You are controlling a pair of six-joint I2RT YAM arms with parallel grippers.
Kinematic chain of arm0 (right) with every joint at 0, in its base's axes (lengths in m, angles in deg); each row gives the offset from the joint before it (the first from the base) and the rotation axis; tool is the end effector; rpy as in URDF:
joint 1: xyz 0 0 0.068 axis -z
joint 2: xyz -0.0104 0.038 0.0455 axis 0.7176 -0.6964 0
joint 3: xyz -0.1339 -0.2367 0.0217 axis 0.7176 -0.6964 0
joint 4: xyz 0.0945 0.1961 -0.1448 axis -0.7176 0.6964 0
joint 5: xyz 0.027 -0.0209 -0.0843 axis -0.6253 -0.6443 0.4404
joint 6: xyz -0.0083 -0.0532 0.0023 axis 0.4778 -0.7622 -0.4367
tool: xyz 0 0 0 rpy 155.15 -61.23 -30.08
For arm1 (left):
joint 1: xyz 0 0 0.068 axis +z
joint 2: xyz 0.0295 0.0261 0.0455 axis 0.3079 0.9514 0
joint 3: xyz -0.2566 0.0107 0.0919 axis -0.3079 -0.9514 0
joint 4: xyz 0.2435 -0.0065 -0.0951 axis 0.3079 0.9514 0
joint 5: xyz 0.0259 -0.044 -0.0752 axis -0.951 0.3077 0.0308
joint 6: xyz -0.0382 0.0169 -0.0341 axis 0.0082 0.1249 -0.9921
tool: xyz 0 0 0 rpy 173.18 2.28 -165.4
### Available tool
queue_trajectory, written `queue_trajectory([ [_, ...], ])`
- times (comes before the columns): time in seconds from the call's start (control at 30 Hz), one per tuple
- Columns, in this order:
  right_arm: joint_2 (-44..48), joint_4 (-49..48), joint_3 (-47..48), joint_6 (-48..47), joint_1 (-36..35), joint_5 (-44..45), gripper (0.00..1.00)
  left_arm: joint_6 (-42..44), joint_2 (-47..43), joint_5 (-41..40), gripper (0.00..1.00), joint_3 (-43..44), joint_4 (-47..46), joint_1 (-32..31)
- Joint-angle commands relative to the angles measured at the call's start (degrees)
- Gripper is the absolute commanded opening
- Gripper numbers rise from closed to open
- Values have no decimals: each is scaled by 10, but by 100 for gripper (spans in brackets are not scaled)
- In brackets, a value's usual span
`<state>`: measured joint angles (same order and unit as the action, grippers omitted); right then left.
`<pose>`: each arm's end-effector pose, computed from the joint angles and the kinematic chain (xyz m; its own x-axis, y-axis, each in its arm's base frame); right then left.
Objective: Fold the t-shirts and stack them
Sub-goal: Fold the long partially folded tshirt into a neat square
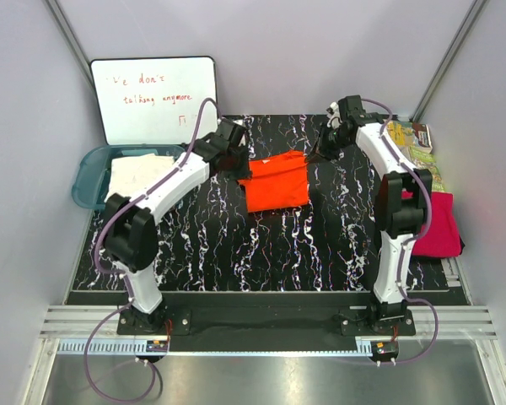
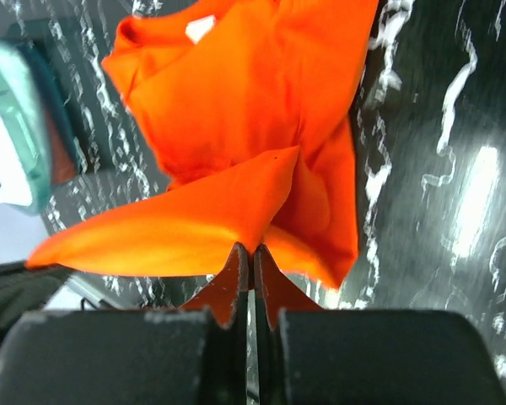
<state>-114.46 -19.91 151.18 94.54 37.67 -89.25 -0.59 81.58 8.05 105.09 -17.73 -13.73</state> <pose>0.4473 0.0814 0.2607 -0.9265 0.1833 -0.3286 -0.0364 0.8255 0.5633 0.3372 -0.2088 0.2931 -0.8430 -0.1262 -0.5230 0.0855 0.9283 -0.3618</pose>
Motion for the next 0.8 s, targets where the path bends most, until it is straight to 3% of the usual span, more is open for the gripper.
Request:
queue_trajectory([
  [0.0,-45,-22,85,-22,5,29,1,29,48,-14,0,71,-25,38],
  [0.23,-129,-39,158,-2,0,16,4,29,128,10,2,146,-31,64],
  [0.27,-153,-38,186,1,-2,12,8,28,146,15,22,152,-30,67],
  [0.3,-164,-37,200,3,-4,13,17,26,155,19,48,157,-28,70],
  [0.33,-176,-37,214,7,-5,14,26,18,161,20,84,166,-24,76],
  [0.37,-193,-37,237,15,-5,16,44,15,166,21,96,166,-24,78],
  [0.47,-208,-40,272,25,-5,11,67,20,149,12,99,155,-24,81],
  [0.6,-174,-51,269,29,-10,9,81,27,119,20,99,131,-24,85],
  [0.77,-126,-45,217,47,-10,3,82,20,129,54,99,137,8,90],
])
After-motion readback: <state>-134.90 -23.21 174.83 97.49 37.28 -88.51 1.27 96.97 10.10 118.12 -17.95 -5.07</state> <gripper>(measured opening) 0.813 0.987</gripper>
